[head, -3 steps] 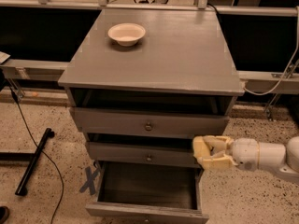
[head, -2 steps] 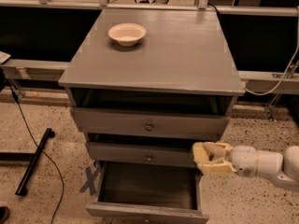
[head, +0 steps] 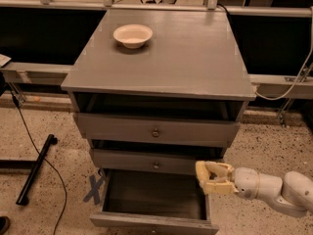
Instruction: Place sponge into bottom drawer
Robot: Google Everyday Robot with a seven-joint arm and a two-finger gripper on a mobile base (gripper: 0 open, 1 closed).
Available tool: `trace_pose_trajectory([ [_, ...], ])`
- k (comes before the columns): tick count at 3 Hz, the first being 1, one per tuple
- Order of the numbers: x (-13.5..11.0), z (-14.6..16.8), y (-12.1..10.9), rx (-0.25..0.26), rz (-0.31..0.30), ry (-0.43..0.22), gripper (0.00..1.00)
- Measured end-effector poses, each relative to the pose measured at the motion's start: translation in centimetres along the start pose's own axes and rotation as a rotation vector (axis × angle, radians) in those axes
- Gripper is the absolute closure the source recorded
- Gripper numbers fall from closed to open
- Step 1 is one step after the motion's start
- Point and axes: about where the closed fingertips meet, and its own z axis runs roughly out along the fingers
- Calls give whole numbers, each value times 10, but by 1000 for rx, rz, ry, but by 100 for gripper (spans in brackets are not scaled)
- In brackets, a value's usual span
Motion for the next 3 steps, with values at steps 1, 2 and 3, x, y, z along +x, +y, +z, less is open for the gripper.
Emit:
trace_pose_trajectory([
  [1, 0, 0, 0, 0, 0, 0, 100],
  [2, 9, 6, -2, -35, 50, 5, 100],
  [3, 30, 15, -10, -81, 116, -9, 100],
])
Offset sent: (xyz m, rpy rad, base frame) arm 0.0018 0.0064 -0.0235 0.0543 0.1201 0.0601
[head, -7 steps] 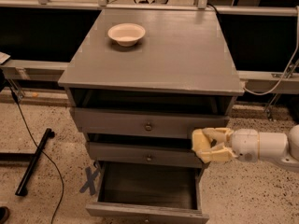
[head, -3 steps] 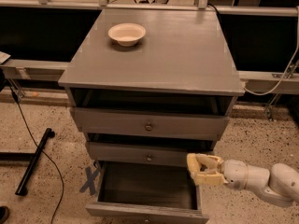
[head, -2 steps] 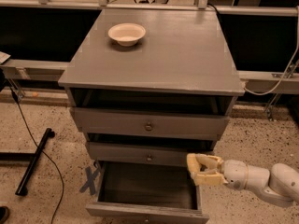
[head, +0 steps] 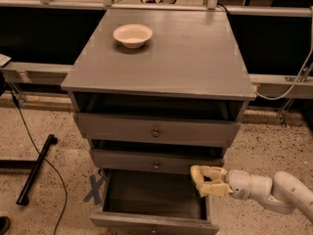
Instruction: Place sponge into bottom drawer
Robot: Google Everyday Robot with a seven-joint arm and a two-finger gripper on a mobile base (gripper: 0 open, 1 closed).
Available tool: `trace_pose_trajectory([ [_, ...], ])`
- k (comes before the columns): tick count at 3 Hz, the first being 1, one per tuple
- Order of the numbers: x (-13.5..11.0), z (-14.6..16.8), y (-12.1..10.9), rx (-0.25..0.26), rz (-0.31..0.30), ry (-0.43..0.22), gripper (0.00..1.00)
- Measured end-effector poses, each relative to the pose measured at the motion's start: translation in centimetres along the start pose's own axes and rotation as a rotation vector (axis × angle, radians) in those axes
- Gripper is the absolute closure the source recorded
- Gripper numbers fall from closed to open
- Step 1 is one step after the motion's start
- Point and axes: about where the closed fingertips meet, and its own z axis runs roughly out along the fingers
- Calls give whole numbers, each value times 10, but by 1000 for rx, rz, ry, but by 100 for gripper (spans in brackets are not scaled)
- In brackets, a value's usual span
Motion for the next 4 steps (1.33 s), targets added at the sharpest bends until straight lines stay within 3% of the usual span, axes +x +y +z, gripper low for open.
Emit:
trace_pose_trajectory([
  [3, 86, 3, -41, -29, 187, -82, 100],
  [4, 116, 10, -48, -39, 227, -72, 100],
])
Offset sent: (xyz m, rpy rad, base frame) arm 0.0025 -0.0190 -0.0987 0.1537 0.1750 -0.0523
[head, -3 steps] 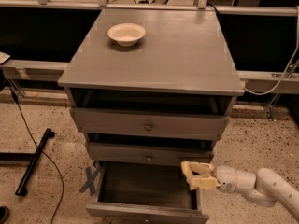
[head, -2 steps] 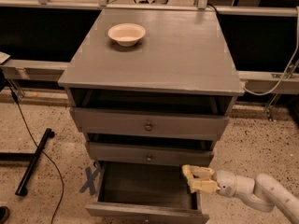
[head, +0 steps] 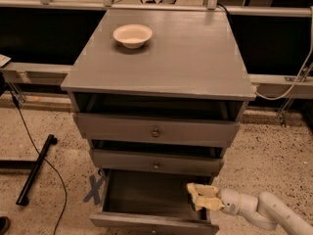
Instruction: Place sponge into bottom drawer
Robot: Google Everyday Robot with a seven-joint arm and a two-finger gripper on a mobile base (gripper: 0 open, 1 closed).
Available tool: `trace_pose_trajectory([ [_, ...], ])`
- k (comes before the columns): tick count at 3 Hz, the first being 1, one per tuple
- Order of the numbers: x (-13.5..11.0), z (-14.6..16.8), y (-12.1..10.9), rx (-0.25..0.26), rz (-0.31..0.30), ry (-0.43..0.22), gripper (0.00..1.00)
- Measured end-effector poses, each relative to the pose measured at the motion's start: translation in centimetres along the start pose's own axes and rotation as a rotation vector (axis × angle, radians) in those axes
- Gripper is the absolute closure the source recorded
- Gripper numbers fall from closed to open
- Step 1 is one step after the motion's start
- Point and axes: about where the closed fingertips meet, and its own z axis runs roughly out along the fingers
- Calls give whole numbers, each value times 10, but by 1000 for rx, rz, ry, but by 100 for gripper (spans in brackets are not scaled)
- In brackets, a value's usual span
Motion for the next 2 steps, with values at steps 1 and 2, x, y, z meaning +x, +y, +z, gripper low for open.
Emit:
trace_pose_trajectory([
  [1, 29, 5, -10, -4, 43, 21, 100],
  [2, 29, 5, -10, -4, 43, 21, 100],
])
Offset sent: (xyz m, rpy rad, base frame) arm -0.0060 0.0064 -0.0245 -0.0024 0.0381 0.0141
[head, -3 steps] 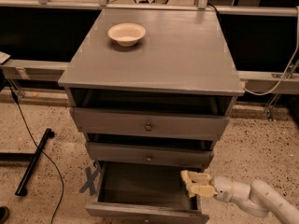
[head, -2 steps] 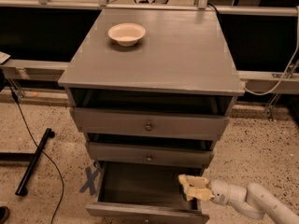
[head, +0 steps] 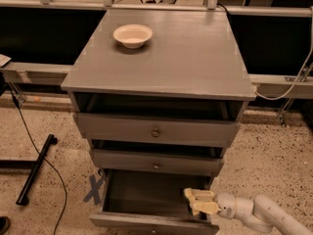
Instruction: Place sponge into bottom drawer
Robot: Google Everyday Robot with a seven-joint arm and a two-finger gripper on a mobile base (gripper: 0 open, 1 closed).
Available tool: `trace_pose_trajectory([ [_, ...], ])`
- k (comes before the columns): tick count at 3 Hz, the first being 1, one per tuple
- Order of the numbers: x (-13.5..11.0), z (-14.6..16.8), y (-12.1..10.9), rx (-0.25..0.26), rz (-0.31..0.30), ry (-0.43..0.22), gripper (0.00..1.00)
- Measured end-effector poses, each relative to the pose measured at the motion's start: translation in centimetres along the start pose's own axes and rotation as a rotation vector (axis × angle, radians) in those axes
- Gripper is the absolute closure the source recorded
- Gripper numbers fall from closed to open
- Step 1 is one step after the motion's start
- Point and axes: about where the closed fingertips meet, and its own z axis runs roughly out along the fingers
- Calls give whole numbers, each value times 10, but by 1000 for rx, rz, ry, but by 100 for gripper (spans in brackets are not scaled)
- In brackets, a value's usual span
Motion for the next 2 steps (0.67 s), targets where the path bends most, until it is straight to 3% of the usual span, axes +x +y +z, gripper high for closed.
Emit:
trace_pose_trajectory([
  [1, 3, 10, -5, -3, 10, 26, 100],
  [2, 8, 28, -21, 27, -18, 36, 100],
])
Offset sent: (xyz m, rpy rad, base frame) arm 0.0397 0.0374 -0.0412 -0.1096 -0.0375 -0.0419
